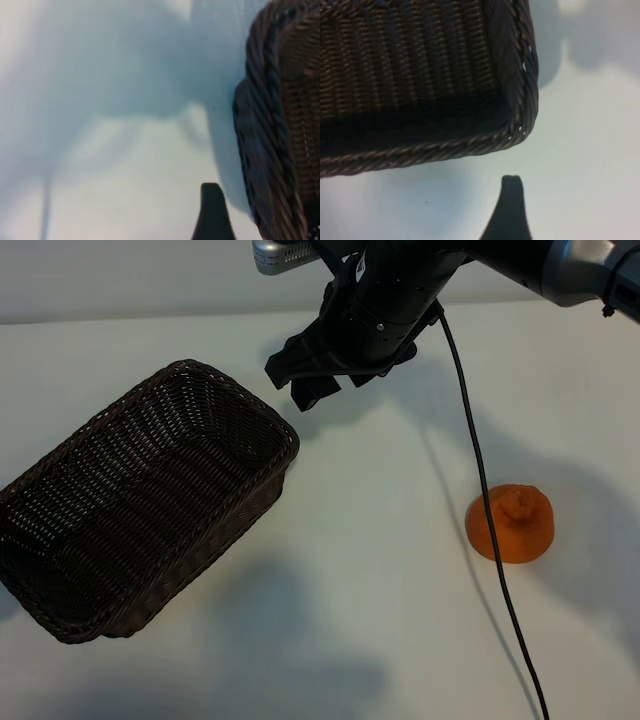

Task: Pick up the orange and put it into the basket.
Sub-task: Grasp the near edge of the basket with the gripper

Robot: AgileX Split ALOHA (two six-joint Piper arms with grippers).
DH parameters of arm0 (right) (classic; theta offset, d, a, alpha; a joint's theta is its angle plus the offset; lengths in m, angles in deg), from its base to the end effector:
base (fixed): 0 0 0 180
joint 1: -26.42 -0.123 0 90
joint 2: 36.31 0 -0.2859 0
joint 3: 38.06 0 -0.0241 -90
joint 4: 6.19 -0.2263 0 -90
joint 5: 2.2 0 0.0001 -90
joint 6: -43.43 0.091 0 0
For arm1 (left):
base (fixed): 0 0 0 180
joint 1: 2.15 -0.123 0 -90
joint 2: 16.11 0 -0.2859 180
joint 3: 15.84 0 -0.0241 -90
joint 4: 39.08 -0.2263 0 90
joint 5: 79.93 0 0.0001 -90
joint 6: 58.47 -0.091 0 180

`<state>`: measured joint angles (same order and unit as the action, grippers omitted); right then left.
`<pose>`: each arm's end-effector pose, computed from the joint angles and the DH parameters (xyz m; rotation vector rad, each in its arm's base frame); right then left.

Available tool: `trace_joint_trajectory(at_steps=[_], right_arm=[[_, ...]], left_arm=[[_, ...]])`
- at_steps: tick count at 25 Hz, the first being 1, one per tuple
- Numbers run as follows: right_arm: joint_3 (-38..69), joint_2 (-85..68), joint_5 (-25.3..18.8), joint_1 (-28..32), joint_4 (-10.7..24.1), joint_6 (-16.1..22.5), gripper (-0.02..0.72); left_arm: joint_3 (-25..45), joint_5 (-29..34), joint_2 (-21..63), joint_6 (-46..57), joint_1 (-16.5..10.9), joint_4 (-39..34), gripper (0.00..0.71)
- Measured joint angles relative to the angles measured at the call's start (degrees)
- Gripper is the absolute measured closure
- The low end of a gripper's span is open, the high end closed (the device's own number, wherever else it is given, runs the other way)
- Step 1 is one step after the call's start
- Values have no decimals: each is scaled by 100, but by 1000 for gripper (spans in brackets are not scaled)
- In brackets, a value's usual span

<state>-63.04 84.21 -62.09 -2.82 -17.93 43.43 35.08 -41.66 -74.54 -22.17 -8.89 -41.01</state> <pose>0.3505 0.2146 0.2903 -0.6076 2.6797 0.4171 0.1194 0.0160 0.2375 -0.9232 2.4132 -0.1557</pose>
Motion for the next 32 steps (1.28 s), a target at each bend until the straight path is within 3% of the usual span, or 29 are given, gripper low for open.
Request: trace_joint_trajectory(at_steps=[6,11,18,32], right_arm=[[0,0,-39,0,0,-31,110],[0,0,-126,0,0,-45,110],[0,0,-144,0,0,-45,110],[0,0,-204,0,0,-50,110]], left_arm=[[8,-193,-583,144,0,-225,174],[13,-708,-1131,181,0,-235,174],[19,-1203,-1886,11,0,81,174],[19,-1577,-2422,-318,0,382,181]])
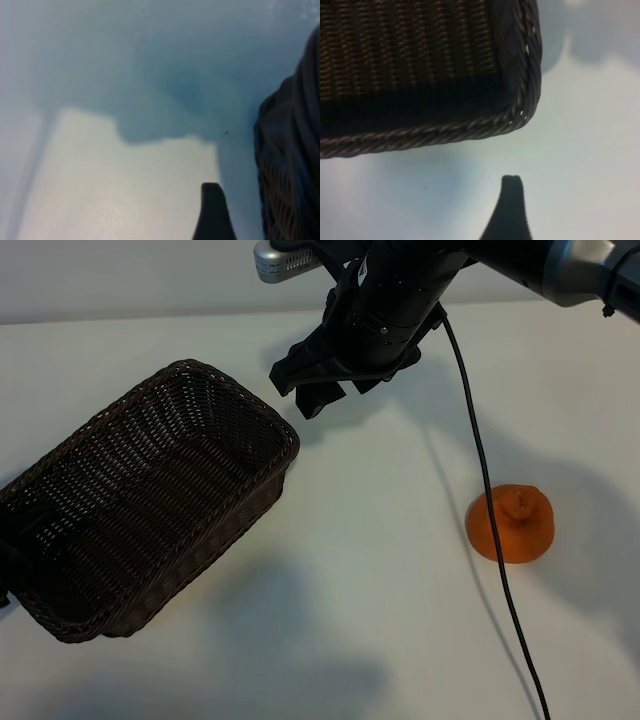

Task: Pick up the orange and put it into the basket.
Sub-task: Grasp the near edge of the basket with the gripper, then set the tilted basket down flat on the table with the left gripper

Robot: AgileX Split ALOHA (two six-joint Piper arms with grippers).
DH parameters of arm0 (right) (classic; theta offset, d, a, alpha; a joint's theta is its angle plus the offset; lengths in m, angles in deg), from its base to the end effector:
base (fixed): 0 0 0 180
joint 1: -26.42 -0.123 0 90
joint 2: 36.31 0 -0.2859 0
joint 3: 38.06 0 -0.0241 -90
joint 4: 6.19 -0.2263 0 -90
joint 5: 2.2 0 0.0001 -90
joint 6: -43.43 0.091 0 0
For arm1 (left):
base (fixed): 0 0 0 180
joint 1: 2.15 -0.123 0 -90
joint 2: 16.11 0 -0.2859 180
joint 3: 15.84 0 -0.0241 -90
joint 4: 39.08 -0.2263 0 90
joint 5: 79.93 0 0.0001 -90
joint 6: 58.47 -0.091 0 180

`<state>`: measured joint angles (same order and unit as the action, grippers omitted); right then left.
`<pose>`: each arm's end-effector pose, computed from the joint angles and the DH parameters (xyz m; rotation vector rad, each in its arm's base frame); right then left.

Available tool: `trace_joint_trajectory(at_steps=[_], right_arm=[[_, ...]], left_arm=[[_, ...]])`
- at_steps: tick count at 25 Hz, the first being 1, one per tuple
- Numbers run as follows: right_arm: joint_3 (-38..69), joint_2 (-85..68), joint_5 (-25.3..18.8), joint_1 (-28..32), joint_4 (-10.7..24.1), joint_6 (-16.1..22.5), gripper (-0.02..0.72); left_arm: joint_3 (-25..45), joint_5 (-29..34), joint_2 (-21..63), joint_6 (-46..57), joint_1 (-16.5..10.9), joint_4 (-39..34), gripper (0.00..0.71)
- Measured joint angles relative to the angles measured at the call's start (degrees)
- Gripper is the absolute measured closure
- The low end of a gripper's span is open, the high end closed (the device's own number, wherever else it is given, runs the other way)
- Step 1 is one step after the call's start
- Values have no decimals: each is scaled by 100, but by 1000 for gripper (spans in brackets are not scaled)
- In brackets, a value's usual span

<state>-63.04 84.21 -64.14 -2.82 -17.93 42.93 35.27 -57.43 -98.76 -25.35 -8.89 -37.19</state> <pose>0.3478 0.2134 0.2890 -0.6323 2.7099 0.4078 0.1790 0.0200 0.1841 -0.9691 2.5610 -0.1567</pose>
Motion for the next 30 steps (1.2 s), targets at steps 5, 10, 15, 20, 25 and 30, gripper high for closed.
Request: trace_joint_trajectory(at_steps=[5,10,15,20,25,30], right_arm=[[0,0,-20,0,0,0,110],[0,0,-37,0,-5,0,110],[0,0,-87,0,-15,0,110],[0,0,-93,0,-17,0,110],[0,0,-94,0,-21,0,110],[0,0,-157,0,-27,0,110]], left_arm=[[0,-4,-18,-6,0,5,312],[0,-164,-18,-46,0,101,532],[0,-196,-18,-147,0,118,534],[0,-284,-18,-298,0,171,537],[0,-306,-18,-1394,0,1119,545],[0,-230,-38,-3150,0,2557,555]])
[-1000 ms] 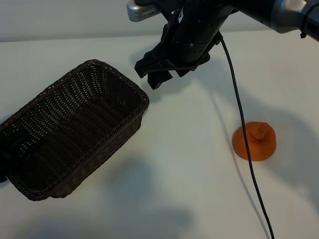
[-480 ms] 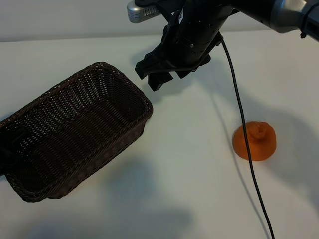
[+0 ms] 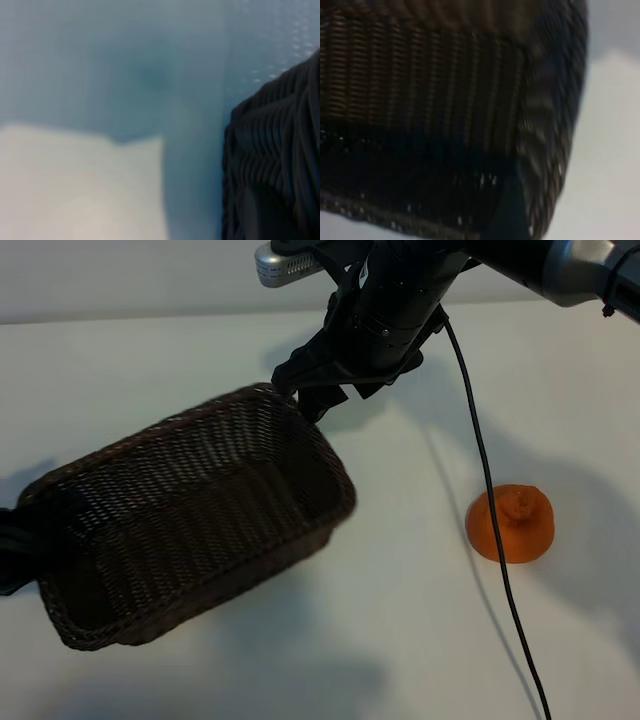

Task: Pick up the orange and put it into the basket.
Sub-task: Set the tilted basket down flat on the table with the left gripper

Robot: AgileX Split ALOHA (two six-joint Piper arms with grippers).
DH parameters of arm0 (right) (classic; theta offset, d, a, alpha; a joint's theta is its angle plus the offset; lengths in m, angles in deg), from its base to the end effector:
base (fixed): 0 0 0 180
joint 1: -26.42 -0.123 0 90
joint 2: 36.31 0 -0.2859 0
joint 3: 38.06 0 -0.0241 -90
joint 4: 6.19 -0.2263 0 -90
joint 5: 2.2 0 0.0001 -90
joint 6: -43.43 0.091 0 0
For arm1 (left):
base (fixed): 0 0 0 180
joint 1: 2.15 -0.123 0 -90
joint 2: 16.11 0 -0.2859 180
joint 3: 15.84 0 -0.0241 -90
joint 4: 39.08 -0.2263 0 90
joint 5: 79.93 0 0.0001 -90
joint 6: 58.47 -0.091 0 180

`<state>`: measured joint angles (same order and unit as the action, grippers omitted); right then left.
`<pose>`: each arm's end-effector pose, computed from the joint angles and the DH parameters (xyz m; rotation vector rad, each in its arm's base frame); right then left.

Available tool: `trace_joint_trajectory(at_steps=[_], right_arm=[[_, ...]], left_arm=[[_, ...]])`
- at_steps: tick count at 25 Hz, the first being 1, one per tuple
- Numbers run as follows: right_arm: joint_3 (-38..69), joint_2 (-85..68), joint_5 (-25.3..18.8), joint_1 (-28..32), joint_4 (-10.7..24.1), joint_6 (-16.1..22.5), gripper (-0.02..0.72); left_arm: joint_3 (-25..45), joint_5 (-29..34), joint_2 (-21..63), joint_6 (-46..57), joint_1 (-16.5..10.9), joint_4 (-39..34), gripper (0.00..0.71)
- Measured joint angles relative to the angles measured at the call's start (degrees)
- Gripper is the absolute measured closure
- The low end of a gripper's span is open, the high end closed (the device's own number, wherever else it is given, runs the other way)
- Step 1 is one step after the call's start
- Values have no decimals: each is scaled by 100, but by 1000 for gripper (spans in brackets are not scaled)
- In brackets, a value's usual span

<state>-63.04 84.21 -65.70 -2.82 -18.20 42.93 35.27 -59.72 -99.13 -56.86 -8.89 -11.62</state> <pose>0.3455 0.2128 0.2882 -0.6407 2.7363 0.4088 0.1867 0.0074 0.1870 -0.7390 2.5708 -0.3306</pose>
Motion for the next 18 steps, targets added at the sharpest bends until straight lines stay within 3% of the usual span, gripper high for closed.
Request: trace_joint_trajectory(at_steps=[6,18], right_arm=[[0,0,-86,0,-5,0,110],[0,0,-97,0,-9,0,110]], left_arm=[[0,144,-7,-1154,0,777,555],[-169,468,-11,-1678,0,870,555]])
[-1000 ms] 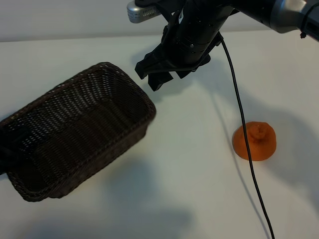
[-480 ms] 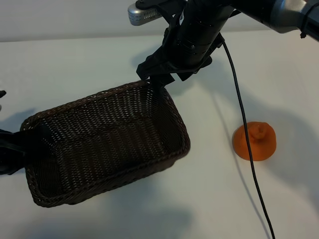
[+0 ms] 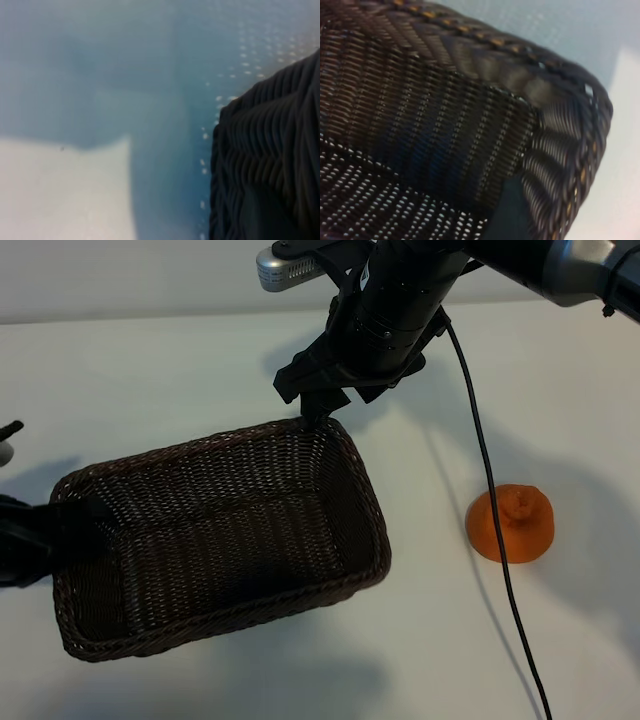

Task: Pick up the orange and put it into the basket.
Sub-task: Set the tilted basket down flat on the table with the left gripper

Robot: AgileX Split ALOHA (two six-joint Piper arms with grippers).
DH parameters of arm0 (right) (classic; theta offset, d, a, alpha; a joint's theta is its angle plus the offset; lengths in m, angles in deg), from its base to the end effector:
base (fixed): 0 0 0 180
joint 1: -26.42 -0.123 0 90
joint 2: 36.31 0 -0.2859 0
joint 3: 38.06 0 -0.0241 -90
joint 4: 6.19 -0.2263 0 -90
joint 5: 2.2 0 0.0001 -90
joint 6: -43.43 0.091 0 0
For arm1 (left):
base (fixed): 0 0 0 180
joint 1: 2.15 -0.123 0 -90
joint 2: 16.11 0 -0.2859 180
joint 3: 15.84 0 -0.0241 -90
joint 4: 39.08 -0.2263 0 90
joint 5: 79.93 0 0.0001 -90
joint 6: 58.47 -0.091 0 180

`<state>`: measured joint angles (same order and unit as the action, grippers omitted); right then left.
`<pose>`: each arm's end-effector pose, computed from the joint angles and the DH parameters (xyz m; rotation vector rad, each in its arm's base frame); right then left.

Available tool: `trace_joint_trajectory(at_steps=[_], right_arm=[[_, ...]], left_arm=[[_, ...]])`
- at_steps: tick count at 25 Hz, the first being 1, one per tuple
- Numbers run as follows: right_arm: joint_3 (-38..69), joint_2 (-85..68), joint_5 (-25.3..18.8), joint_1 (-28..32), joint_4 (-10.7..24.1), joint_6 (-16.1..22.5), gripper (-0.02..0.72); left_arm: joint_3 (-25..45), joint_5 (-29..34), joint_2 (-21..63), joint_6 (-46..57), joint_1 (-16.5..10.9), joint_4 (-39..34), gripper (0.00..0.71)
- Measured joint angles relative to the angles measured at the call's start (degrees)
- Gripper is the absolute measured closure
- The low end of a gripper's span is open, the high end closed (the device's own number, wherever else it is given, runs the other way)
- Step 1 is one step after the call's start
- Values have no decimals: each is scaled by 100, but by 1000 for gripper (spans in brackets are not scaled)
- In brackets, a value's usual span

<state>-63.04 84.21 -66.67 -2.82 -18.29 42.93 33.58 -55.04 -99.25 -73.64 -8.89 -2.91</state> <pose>0.3441 0.2123 0.2877 -0.6466 2.7525 0.4075 0.1900 -0.0004 0.1929 -0.5025 2.6261 -0.4003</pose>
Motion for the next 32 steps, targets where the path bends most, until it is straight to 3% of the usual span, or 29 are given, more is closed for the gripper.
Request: trace_joint_trajectory(at_steps=[6,16,24,32], right_arm=[[0,0,-31,0,0,0,110],[0,0,-31,0,-7,0,110],[0,0,-31,0,-10,0,110],[0,0,-31,0,-14,0,110]], left_arm=[[-456,252,0,-86,0,-6,555],[-482,268,-403,-468,0,22,555],[-595,-33,-954,-1792,0,1336,555],[-1334,156,-1583,-2091,0,1599,555]])
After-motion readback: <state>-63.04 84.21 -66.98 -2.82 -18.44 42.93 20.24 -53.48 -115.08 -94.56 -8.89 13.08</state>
